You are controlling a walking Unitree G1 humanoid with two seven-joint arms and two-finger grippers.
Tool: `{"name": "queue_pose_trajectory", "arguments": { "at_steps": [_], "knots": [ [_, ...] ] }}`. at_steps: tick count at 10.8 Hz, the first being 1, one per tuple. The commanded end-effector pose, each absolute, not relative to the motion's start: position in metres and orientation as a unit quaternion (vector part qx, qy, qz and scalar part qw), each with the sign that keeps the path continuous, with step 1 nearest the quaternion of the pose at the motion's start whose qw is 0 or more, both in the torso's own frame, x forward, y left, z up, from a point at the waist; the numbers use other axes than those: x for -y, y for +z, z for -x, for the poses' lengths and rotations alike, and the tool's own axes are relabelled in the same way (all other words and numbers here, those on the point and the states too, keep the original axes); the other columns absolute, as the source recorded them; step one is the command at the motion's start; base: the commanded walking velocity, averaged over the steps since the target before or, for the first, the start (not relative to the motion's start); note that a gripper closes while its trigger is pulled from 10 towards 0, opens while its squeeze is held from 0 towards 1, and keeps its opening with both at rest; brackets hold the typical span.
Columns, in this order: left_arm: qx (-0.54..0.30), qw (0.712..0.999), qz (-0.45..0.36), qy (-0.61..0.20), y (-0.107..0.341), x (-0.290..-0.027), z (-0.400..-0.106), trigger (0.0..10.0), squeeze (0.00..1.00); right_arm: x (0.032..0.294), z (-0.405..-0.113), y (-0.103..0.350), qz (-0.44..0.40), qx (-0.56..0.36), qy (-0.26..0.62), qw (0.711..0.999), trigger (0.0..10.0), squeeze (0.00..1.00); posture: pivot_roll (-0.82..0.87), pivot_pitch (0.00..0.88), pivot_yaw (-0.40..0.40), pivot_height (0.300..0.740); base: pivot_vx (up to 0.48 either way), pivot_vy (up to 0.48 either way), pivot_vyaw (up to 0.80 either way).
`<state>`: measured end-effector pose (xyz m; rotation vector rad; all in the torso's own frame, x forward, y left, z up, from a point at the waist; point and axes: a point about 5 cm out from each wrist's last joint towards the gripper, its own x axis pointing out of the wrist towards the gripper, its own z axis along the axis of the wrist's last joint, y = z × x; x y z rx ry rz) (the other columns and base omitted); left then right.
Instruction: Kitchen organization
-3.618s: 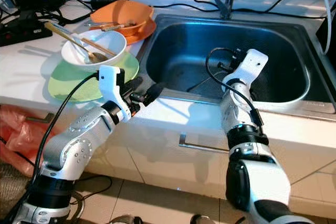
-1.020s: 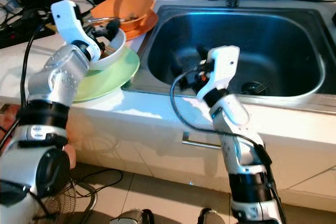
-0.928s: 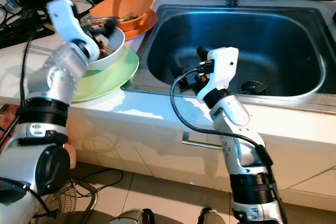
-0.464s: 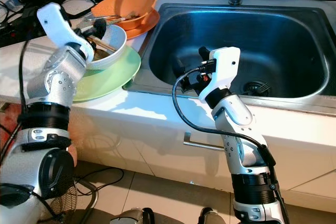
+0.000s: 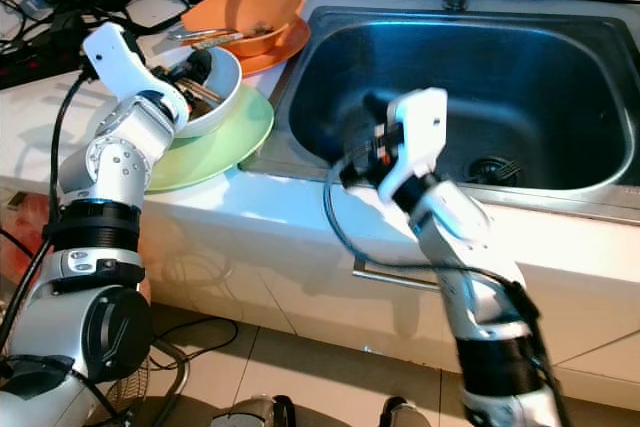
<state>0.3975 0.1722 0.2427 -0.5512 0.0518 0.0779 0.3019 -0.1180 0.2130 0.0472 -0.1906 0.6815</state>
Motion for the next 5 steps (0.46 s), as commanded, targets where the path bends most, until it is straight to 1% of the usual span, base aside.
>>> {"name": "queue_pose_trajectory", "arguments": {
  "at_steps": [1,2,3,5],
  "knots": [
    [-0.039,0.959,0.278,0.048,0.24,-0.175,-0.397,10.0,0.0,0.113,-0.295,0.218,-0.019,0.096,0.367,0.925,10.0,0.8,0.07,0.123,0.148,0.74,0.0,0.0,0.0],
    [-0.043,0.956,0.288,0.045,0.24,-0.175,-0.398,10.0,0.0,0.114,-0.293,0.219,-0.011,0.091,0.385,0.918,10.0,0.79,0.07,0.123,0.149,0.74,0.0,0.0,0.0],
    [-0.061,0.943,0.325,0.046,0.236,-0.176,-0.4,10.0,0.0,0.115,-0.289,0.221,0.001,0.086,0.406,0.91,10.0,0.74,0.07,0.124,0.15,0.74,0.0,0.0,0.0],
    [-0.083,0.929,0.36,0.029,0.235,-0.173,-0.406,10.0,0.0,0.112,-0.284,0.224,0.01,0.084,0.431,0.898,10.0,0.65,0.07,0.127,0.15,0.74,0.0,0.0,0.0]
  ]
}}
